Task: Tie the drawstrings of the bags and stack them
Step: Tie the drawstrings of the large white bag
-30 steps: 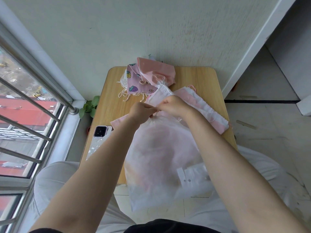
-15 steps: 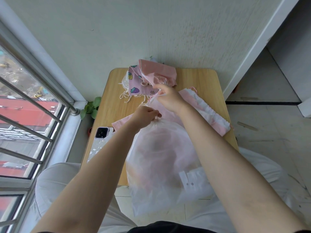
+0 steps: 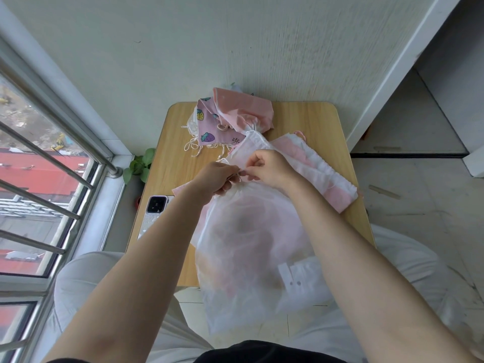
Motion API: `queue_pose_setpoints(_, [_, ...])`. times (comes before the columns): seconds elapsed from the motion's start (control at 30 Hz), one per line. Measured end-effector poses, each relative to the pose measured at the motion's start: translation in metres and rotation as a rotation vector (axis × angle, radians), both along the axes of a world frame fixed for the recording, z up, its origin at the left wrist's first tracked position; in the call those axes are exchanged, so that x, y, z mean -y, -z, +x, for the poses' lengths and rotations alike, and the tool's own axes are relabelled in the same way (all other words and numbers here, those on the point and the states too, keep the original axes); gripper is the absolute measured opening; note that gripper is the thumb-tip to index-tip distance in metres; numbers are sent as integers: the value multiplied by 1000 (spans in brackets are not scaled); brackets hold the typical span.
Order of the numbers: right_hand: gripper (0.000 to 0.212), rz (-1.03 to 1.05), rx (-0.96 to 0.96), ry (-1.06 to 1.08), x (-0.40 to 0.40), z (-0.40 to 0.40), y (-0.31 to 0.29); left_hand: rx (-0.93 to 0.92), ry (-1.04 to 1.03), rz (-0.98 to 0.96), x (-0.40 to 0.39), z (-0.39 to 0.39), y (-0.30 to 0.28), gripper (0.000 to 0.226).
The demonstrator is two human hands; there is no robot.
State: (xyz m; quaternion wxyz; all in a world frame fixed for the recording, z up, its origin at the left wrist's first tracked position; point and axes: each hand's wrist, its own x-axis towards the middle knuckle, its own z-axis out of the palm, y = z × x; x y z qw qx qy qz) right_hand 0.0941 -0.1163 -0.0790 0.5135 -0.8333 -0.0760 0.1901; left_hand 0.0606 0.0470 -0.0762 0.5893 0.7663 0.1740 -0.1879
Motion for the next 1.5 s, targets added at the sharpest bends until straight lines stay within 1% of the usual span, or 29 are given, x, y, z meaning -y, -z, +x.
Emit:
queue_pose_setpoints(0.03, [2,35,-42,28,3,0,-1,16,-4,-9,-1,0,0,24])
queue_pose_setpoints(0.17, [10,311,-301,142,15,-1,-2,64,-51,11,-3,1,1,15])
queue_pose_setpoints(0.23, [10,338,-320,144,16,0,1,85,-41,47,-1,1,0,13])
queue_pose_setpoints(0.3, [16,299,-249,117,15,0,1,119,-1,93,1,1,-3,12])
queue_pose_setpoints(0.37, [26,275,-199,41,13,-1,-3,160,26,91,4,0,-6,3])
queue_pose_setpoints(0.43, [28,201,-152,-52,9,-3,-7,188,14,83,8,-1,-8,11])
queue_pose_setpoints(0.5, [26,99,-71,-100,4,-3,-8,195,12,153,8,1,-9,16])
queue_pose_setpoints(0.6, [25,-13,40,-78,1,-2,-9,192,9,236,5,3,-8,19])
queue_pose_setpoints(0.67, [26,-36,75,-57,0,-2,-10,203,-12,211,4,1,-8,19])
queue_pose_setpoints(0.77, [26,-60,134,-22,-2,-4,-9,226,-56,117,4,-1,-6,16])
queue_pose_setpoints(0.87, [22,-80,200,17,-5,-6,-7,210,-91,113,4,0,-9,9])
queue_pose_setpoints(0.97, [12,-98,234,23,-6,-7,-5,188,-81,221,6,0,-12,5])
queue_pose_setpoints(1.03, [10,-114,245,20,-6,-7,-5,157,-62,292,7,2,-14,4])
queue_pose_setpoints(1.1, [10,-133,268,27,-6,-6,-5,113,-25,331,7,3,-13,9])
queue_pose_setpoints(1.17, [9,-152,280,32,-7,-6,-5,95,28,378,8,3,-12,22])
queue_pose_setpoints(1.23, [9,-177,304,21,-8,-6,-6,120,42,407,12,2,-10,31])
queue_pose_setpoints(1.4, [15,-298,368,-56,-5,-6,-10,240,54,498,19,1,-9,21])
queue_pose_setpoints(1.5, [19,-405,407,-149,-5,-4,-11,272,78,547,20,0,-9,24])
